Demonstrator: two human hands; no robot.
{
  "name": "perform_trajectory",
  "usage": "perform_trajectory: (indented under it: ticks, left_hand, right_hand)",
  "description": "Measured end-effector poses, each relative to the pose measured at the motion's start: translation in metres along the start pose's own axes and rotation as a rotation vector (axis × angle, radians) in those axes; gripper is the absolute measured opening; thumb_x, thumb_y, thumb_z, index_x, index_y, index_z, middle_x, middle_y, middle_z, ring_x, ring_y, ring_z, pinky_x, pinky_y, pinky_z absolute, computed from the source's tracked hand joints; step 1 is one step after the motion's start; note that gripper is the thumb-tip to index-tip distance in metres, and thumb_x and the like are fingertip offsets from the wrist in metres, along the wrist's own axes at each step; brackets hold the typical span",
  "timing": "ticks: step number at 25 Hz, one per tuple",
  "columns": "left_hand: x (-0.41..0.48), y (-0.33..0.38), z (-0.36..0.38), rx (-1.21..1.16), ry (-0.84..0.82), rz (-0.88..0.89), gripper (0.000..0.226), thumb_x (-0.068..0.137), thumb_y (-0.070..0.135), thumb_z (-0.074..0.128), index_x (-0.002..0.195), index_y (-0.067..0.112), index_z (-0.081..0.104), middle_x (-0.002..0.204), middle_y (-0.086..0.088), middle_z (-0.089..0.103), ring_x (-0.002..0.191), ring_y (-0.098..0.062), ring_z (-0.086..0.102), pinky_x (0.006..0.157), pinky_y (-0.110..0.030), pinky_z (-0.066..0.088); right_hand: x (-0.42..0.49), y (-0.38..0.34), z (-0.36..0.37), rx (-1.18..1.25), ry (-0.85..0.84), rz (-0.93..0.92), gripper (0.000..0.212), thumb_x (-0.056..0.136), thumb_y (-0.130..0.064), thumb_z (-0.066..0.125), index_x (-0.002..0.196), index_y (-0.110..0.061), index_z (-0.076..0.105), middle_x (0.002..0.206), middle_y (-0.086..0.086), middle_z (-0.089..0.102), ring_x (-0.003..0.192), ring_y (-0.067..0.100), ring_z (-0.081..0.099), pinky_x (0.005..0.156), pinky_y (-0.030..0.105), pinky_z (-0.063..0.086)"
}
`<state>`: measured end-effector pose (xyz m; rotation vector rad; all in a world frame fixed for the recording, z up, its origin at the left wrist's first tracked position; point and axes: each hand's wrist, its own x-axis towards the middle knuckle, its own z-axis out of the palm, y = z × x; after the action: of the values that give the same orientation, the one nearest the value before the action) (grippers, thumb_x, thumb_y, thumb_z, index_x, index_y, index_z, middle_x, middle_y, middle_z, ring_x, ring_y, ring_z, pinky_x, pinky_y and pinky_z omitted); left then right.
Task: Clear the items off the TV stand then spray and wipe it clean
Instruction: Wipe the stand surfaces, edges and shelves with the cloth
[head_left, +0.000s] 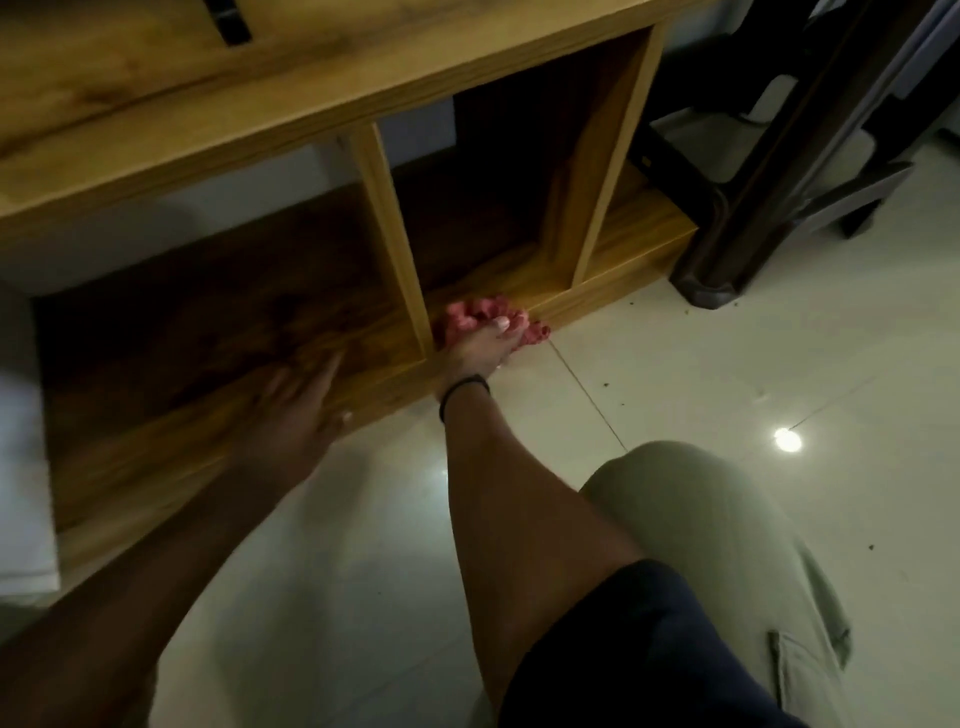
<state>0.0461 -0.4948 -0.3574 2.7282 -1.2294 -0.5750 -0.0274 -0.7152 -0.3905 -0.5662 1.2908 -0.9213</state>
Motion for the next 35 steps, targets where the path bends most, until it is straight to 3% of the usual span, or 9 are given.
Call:
perform_trajectory:
  ticks: [6,15,19,25,26,28,29,32,35]
  left_hand:
    - [0.019,-0.031,-0.008,0.071,-0.147,-0.159,0.033,0.102,0.016,0.059,0.135,0.015,0.064,0.142,-0.016,0.057,0.124,-0.036,0.057,0.1,-0.047,0.05]
    - [0.018,-0.033,-0.017,0.099,-0.137,-0.115,0.057,0.103,0.017,0.058,0.155,0.033,0.043,0.161,-0.007,0.04,0.143,-0.036,0.039,0.111,-0.047,0.043]
    - [-0.005,-0.057,-0.026,0.032,-0.218,-0.045,0.071,0.103,0.021,0.06,0.163,0.029,0.023,0.172,0.001,0.012,0.156,-0.028,0.018,0.121,-0.041,0.027]
    - [-0.07,-0.166,-0.048,0.16,-0.425,-0.267,0.067,0.105,0.003,0.04,0.163,0.031,0.022,0.169,-0.008,0.021,0.147,-0.034,0.036,0.116,-0.041,0.038]
    - [-0.071,-0.172,-0.05,0.125,-0.432,-0.259,0.065,0.105,0.001,0.04,0.163,0.027,0.026,0.169,-0.009,0.022,0.147,-0.033,0.036,0.117,-0.042,0.037]
    - [-0.066,-0.173,-0.051,0.08,-0.387,-0.226,0.048,0.106,0.008,0.044,0.152,0.02,0.047,0.16,-0.01,0.042,0.138,-0.03,0.047,0.111,-0.038,0.041]
    - [-0.066,-0.168,-0.054,0.065,-0.379,-0.209,0.042,0.107,0.017,0.048,0.149,0.021,0.052,0.155,-0.009,0.048,0.131,-0.029,0.052,0.105,-0.035,0.044]
    - [-0.07,-0.174,-0.055,0.036,-0.403,-0.198,0.062,0.105,0.029,0.056,0.161,0.035,0.029,0.16,-0.004,0.04,0.12,-0.026,0.056,0.084,-0.032,0.046]
    - [-0.076,-0.182,-0.06,-0.097,-0.343,-0.257,0.058,0.103,0.011,0.054,0.157,0.028,0.041,0.155,-0.008,0.048,0.114,-0.026,0.057,0.08,-0.033,0.048]
  right_hand:
    - [-0.017,0.019,-0.003,-0.094,-0.082,0.092,0.051,0.113,-0.037,0.025,0.164,-0.029,0.019,0.169,0.012,0.022,0.154,0.038,0.026,0.124,0.053,0.025]
    - [-0.102,0.076,0.01,0.031,-0.143,0.403,0.058,0.111,-0.048,0.018,0.164,-0.025,0.01,0.165,0.016,0.031,0.148,0.04,0.036,0.122,0.05,0.029]
    - [-0.091,0.08,0.009,0.104,-0.194,0.354,0.045,0.112,-0.043,0.019,0.153,-0.028,0.03,0.134,0.008,0.038,0.123,0.026,0.045,0.113,0.046,0.036]
    - [-0.161,0.141,0.034,-0.023,-0.174,0.434,0.056,0.114,-0.033,0.023,0.164,-0.014,0.01,0.168,0.021,0.02,0.152,0.042,0.027,0.126,0.047,0.023]
    - [-0.186,0.16,0.043,-0.111,-0.174,0.549,0.056,0.114,-0.03,0.021,0.164,-0.008,0.007,0.169,0.024,0.011,0.154,0.044,0.02,0.127,0.052,0.018]
    - [-0.241,0.196,0.042,-0.938,-0.453,0.2,0.059,0.114,-0.028,0.021,0.162,-0.001,0.001,0.168,0.028,0.002,0.153,0.051,0.011,0.125,0.06,0.018]
    - [-0.266,0.213,0.04,-0.976,-0.503,0.158,0.059,0.114,-0.029,0.023,0.163,-0.003,0.001,0.167,0.031,0.002,0.152,0.051,0.014,0.123,0.054,0.028]
    - [-0.324,0.221,0.046,-0.159,-0.505,0.88,0.05,0.114,-0.019,0.021,0.161,-0.004,0.021,0.162,0.034,0.023,0.112,0.026,0.056,0.075,0.019,0.043]
    - [-0.322,0.196,0.053,0.025,-0.517,0.821,0.051,0.113,-0.032,0.016,0.141,-0.009,0.052,0.141,0.023,0.055,0.088,0.017,0.052,0.087,0.031,0.04]
